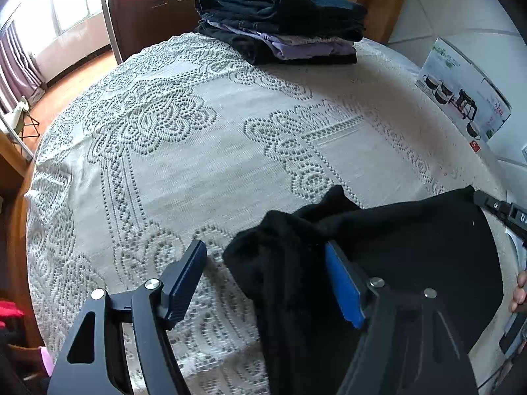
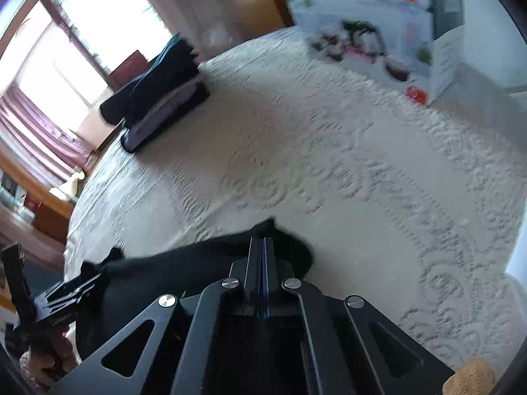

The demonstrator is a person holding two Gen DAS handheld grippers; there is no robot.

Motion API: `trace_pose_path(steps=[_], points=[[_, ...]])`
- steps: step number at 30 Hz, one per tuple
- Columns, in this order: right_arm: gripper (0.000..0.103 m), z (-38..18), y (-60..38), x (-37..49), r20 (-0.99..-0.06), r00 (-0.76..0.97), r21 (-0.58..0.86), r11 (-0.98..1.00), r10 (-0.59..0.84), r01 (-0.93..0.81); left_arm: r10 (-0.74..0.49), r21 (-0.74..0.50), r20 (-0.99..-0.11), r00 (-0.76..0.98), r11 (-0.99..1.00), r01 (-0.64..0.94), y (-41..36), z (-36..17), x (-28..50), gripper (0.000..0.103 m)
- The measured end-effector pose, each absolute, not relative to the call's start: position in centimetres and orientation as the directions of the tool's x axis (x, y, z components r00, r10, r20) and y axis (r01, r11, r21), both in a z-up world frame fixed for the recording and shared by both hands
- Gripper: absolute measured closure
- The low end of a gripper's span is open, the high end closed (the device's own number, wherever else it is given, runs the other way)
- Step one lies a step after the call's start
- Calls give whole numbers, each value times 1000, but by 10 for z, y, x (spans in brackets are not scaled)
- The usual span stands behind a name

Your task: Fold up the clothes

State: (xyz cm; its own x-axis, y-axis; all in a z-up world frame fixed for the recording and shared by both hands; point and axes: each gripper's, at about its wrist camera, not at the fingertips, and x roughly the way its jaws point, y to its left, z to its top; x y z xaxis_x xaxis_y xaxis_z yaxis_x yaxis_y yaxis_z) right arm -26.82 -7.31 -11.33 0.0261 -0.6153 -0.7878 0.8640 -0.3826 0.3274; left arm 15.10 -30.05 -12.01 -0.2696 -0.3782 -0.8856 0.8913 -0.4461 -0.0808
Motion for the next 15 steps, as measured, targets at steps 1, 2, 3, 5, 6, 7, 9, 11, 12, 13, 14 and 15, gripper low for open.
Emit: trace_pose_path(steps=[1, 2, 3, 5, 6, 7, 9, 11, 12, 13, 14, 15], points=[[99, -108, -68, -270, -794, -55, 266, -427, -606, 864, -379, -90, -883, -276, -442, 892, -299, -116, 155, 29], [99, -105, -61, -273, -786, -50, 287, -435, -616, 854, -379, -98, -881, -283, -438, 893, -298, -112, 160, 29], [98, -103, -55, -276, -779, -39, 309, -438, -625, 844, -382, -109, -877, -292, -434, 894, -296, -108, 165, 29], [96, -99, -39, -274, -767, 20, 357, -401, -641, 844, -398, -121, -863, -310, -433, 893, -285, -96, 175, 29], [89, -98, -33, -268, -772, 21, 343, -389, -635, 855, -405, -118, -859, -313, -438, 891, -278, -91, 178, 29], [83, -98, -25, -262, -772, 29, 345, -380, -635, 858, -410, -109, -856, -315, -451, 886, -267, -87, 180, 28], [49, -98, -10, -250, -771, 46, 350, -363, -635, 863, -418, -105, -850, -321, -463, 880, -249, -83, 182, 27], [43, -98, 1, -241, -769, 45, 347, -358, -637, 867, -417, -111, -846, -332, -471, 875, -237, -88, 178, 27], [43, -98, 5, -237, -769, 40, 343, -359, -638, 868, -417, -110, -845, -334, -475, 873, -232, -91, 175, 27], [42, -99, 11, -231, -771, 37, 339, -360, -636, 869, -416, -106, -846, -332, -478, 872, -230, -93, 172, 27], [41, -101, 15, -230, -772, 40, 343, -363, -634, 866, -412, -107, -849, -332, -481, 870, -227, -95, 169, 27], [37, -102, 18, -230, -774, 43, 347, -366, -632, 863, -409, -109, -850, -333, -481, 870, -224, -96, 167, 27]])
